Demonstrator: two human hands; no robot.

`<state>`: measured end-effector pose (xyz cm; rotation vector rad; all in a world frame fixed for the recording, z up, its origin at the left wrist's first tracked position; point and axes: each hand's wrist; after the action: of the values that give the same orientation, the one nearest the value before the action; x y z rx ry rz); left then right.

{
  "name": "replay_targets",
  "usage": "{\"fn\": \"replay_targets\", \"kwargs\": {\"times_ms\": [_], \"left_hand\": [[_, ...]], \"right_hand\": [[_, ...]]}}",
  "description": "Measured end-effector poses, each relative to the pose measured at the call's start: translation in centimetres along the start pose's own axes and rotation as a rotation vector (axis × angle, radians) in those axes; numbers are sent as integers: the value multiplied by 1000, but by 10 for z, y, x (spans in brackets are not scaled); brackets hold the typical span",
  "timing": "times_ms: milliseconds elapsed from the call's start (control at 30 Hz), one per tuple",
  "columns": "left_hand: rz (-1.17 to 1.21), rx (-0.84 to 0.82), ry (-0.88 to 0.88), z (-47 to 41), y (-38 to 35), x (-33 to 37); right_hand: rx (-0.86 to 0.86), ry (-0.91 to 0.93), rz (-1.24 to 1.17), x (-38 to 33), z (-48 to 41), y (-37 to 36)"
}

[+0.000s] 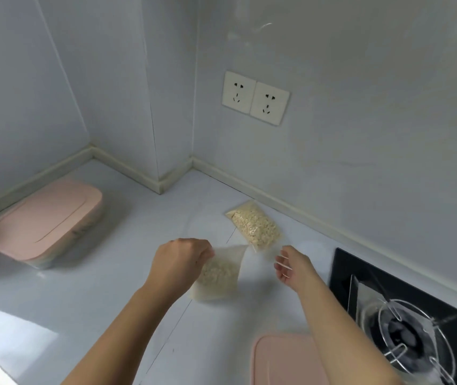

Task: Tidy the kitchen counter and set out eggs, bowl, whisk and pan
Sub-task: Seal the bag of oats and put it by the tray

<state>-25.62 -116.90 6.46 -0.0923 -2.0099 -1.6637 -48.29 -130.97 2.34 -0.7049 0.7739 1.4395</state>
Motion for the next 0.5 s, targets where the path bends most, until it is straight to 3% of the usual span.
{"fn": "replay_targets", "kwargs": {"times_ms": [100, 367, 500], "left_hand": [[-86, -126, 75, 3, -19, 6], [-27, -137, 25, 2, -25, -1], [-8, -126, 13, 8, -22, -4]], "right_hand": [[40, -90, 10, 12, -37, 6], [20, -72, 190, 11, -88, -21], [23, 121, 324, 3, -76, -26]]}}
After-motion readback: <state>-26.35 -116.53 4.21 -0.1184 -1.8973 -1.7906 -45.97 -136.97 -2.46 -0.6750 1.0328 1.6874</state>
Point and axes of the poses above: each hand's wrist, its own z-axis away from the middle knuckle, its own y-axis out of the back of the hand, x = y × z, and after that the axes turned 11 degrees about y, right-handed
